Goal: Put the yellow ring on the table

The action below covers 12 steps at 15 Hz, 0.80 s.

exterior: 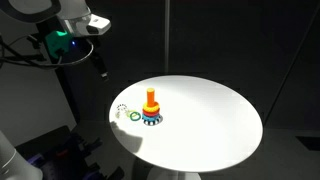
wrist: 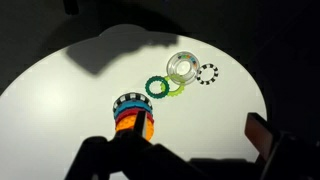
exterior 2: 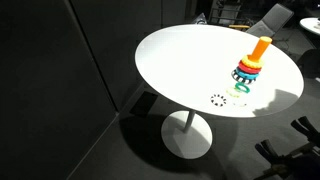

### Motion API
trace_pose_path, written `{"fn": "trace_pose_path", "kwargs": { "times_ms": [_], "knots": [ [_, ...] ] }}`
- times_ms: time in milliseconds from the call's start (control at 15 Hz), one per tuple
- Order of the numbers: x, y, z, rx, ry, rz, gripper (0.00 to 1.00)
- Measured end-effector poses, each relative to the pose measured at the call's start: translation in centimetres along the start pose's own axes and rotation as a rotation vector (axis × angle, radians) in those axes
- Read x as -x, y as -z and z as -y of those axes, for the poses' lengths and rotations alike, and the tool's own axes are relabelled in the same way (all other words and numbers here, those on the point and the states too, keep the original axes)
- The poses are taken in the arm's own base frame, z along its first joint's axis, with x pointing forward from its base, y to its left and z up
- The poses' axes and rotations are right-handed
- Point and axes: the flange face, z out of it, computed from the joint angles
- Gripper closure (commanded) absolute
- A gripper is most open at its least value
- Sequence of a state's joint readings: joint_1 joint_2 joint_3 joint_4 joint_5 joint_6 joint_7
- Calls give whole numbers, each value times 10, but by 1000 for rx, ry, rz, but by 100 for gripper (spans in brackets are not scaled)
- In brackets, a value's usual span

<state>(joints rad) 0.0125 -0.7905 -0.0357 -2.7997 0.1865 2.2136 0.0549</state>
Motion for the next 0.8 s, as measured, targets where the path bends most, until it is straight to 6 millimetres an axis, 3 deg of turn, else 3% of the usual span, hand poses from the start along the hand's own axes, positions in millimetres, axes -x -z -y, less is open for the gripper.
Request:
{"fn": "trace_pose_path", "kwargs": {
  "times_ms": [800],
  "knots": [
    [-6,-1,6,11,9,1,0]
  ]
}}
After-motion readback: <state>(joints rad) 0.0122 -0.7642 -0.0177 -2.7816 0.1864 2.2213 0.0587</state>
